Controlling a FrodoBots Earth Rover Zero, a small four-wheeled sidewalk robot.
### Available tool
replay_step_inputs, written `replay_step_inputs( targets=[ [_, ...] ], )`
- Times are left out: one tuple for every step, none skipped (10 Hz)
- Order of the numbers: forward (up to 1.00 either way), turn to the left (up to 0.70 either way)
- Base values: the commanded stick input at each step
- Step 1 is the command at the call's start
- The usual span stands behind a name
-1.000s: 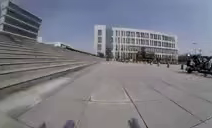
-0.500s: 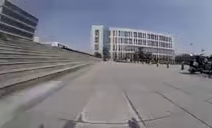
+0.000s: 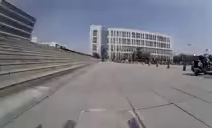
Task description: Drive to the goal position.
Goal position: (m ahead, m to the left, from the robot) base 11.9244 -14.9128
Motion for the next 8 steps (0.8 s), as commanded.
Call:
replay_step_inputs(
  targets=[
    [1.00, -0.12],
    [1.00, -0.20],
    [1.00, -0.24],
    [1.00, -0.08],
    [1.00, 0.00],
    [1.00, 0.00],
    [1.00, 0.00],
    [1.00, 0.00]
  ],
)
